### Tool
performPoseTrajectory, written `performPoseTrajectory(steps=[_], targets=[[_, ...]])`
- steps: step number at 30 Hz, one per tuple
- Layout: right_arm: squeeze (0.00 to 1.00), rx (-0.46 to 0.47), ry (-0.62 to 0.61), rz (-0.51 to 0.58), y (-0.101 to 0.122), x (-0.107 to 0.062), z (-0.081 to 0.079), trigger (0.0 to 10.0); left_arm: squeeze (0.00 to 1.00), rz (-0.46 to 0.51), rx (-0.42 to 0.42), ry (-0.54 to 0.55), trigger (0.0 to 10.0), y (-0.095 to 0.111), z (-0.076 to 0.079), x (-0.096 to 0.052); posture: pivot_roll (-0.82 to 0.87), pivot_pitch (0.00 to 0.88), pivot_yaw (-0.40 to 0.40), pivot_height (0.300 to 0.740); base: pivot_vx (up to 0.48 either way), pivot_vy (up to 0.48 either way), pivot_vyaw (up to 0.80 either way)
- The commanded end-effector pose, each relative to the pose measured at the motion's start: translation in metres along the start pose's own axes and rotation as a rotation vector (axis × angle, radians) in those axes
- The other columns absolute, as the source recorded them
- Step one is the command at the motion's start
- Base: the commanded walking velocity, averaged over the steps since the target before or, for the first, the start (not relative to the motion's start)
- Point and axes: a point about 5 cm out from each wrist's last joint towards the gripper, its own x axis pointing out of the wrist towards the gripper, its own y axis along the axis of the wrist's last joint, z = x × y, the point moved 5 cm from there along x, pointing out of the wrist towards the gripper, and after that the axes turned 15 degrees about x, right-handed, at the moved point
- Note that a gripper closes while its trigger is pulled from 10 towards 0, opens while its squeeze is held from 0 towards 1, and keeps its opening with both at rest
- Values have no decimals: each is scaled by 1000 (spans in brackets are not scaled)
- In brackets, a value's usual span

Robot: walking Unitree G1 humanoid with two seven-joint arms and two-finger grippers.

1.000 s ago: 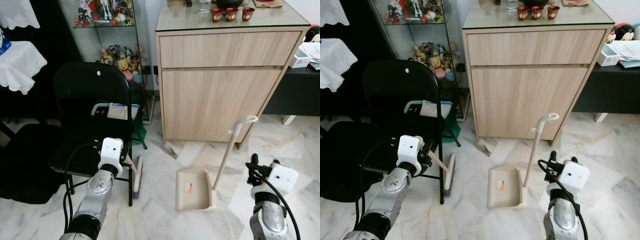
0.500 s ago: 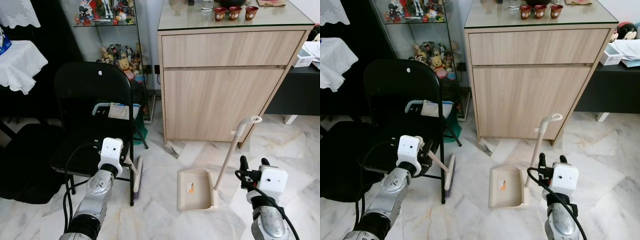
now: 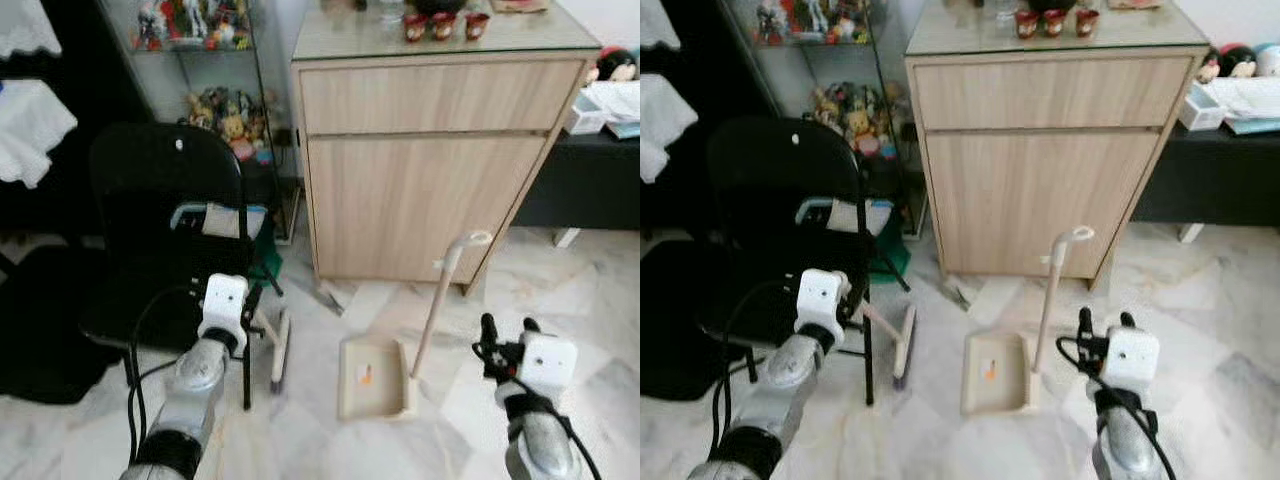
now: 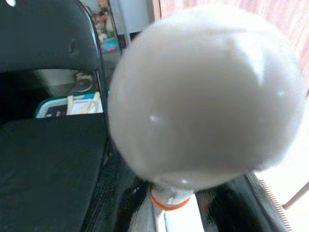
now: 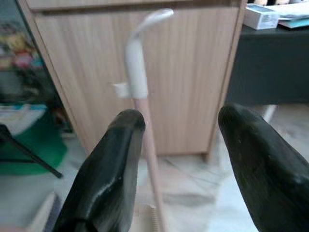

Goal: Sweep floor

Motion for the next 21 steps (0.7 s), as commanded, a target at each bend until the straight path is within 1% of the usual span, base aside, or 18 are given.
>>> performPoseTrajectory(steps=[1, 10, 21], targets=[[0, -4, -12, -11, -2, -3, 4, 10000, 0, 33, 3, 34, 10000, 7, -9, 1, -104, 98, 68, 740, 0, 0, 0], [0, -4, -3, -13, -1, -2, 3, 10000, 0, 43, -15, 32, 10000, 8, -8, 1, -103, 102, 63, 740, 0, 0, 0], [0, -3, -7, -6, 1, 0, 4, 10000, 0, 43, -3, 23, 10000, 9, -7, 2, -105, 112, 62, 740, 0, 0, 0]])
